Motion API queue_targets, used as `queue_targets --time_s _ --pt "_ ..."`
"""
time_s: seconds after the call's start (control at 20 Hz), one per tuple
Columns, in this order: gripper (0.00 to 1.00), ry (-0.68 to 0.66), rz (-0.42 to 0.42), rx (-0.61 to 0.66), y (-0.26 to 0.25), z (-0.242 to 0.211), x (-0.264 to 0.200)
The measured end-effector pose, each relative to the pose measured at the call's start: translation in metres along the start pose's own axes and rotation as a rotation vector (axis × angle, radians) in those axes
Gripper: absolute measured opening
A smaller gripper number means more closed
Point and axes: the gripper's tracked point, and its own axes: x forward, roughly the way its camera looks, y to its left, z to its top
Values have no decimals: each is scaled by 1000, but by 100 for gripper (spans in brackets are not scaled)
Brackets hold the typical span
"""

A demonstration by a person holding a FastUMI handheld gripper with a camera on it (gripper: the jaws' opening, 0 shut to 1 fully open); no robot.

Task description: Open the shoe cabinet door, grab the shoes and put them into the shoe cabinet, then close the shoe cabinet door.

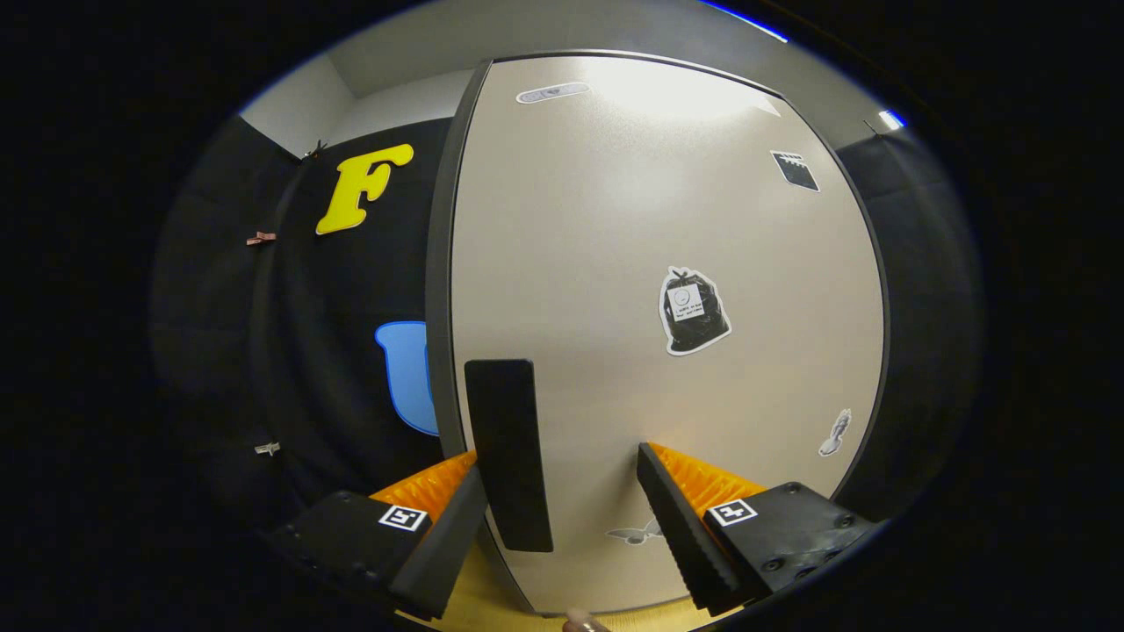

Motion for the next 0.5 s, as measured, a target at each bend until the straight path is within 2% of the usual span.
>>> queue_targets --time_s 0.25,0.5 --pt "99 -34 38 10 6 19 -31" --pt "99 -28 119 40 9 27 -75"
